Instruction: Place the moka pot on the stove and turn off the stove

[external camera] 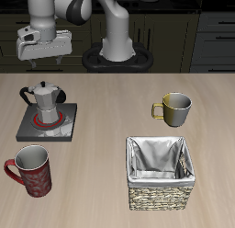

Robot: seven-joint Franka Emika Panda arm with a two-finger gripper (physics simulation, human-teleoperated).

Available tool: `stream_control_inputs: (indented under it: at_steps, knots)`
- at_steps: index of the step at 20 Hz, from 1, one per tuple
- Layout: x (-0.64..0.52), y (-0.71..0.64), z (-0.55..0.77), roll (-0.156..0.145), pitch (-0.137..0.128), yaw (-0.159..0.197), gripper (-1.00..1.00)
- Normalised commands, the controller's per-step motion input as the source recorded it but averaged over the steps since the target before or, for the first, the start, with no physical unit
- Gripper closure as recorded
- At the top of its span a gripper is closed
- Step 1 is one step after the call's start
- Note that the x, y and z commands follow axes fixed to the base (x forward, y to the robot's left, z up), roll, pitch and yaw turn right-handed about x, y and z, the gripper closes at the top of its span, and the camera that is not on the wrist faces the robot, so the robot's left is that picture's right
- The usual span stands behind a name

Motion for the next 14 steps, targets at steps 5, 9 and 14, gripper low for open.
stream_control_inputs:
  at_steps: [5,9,14]
  knots:
    - [0.01,-0.12,-0.04,-0.018,-0.008,0.033,-1.0]
    - [0.0,0.02,-0.1,-0.016,-0.01,0.036,-1.0]
    - [0.0,0.08,-0.1,0.015,-0.006,0.035,-1.0]
